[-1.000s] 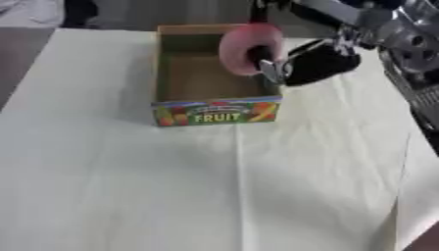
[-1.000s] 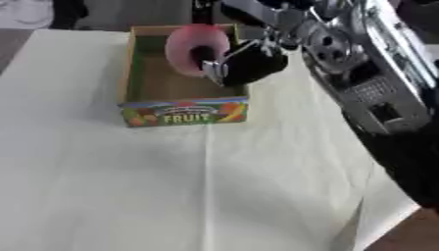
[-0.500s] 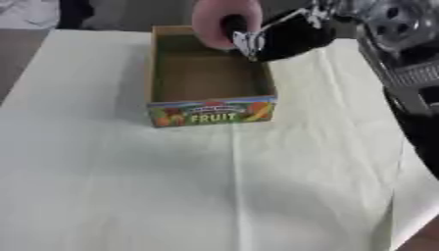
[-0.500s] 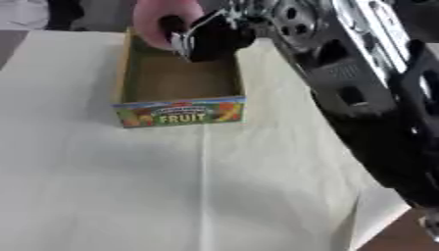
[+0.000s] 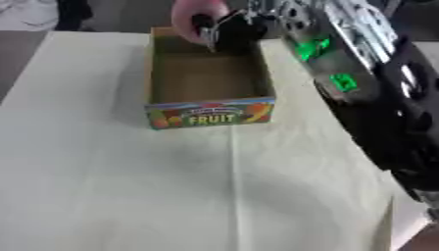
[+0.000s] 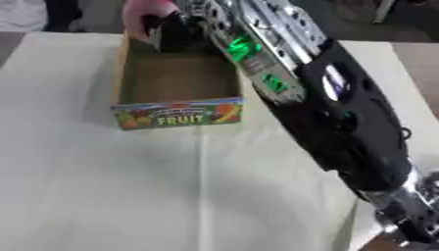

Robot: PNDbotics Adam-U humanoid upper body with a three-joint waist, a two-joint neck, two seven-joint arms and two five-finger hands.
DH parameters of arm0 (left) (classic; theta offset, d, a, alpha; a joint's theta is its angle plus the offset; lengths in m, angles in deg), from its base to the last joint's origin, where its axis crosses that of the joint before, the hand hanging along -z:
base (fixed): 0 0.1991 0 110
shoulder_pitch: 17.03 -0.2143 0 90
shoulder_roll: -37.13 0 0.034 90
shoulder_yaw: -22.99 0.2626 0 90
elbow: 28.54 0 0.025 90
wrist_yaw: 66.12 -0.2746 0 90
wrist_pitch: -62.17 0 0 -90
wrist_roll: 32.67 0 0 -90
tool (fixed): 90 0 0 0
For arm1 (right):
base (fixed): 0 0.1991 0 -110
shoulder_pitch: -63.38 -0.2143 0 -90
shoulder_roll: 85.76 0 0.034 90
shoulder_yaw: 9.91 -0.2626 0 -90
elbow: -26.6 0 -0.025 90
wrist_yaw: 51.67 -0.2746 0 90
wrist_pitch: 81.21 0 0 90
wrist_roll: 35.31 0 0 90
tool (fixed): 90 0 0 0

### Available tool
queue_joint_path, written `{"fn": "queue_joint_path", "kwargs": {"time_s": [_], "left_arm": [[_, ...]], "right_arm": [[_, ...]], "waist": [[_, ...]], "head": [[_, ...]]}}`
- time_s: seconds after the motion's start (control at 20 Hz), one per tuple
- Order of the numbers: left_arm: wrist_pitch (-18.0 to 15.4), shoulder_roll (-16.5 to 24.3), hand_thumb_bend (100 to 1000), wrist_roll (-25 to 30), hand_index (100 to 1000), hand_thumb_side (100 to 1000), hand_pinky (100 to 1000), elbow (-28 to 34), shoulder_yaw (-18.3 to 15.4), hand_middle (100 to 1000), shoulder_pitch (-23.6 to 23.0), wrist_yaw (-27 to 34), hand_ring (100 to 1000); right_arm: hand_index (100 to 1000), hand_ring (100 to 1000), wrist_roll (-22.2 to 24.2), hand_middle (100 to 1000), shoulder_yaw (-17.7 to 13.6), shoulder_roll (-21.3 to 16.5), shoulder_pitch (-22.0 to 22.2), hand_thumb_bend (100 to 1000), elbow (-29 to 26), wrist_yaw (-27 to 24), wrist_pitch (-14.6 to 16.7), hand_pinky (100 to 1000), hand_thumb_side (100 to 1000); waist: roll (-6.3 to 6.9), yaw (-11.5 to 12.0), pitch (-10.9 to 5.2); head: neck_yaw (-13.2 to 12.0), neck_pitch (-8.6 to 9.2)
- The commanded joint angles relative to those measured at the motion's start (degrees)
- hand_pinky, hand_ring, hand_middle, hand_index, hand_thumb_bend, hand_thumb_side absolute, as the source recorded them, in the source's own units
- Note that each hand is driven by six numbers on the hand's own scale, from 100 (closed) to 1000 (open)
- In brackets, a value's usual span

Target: Pick up objects on the table and place them in the box.

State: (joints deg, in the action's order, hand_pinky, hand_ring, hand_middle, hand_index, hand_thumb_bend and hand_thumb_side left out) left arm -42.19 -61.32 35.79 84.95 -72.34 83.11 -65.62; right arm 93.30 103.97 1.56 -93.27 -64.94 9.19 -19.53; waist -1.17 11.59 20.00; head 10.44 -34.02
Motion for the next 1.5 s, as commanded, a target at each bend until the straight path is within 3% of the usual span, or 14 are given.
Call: {"fn": "queue_joint_path", "kwargs": {"time_s": [0.05,0.6,1.5], "left_arm": [[-0.1,0.6,100,0.3,774,663,628,1.1,0.1,605,0.5,0.1,650],[-0.1,0.5,100,0.5,775,663,629,1.1,0.3,605,0.7,0.3,649],[0.0,0.3,100,0.6,776,664,630,1.1,0.3,604,0.5,0.3,647]], "right_arm": [[575,864,-2.2,567,-0.3,1.8,-2.0,100,4.9,3.0,-0.9,777,155],[558,869,-8.9,573,-1.1,5.7,-2.7,100,17.1,7.7,-1.6,785,144],[646,889,-10.3,601,-1.9,8.4,-3.1,100,28.1,12.5,0.9,813,126]], "waist": [[0.30,0.3,-0.93],[0.40,0.8,-0.71],[0.51,1.0,-0.73]], "head": [[0.3,0.89],[0.7,1.88],[1.0,2.34]]}}
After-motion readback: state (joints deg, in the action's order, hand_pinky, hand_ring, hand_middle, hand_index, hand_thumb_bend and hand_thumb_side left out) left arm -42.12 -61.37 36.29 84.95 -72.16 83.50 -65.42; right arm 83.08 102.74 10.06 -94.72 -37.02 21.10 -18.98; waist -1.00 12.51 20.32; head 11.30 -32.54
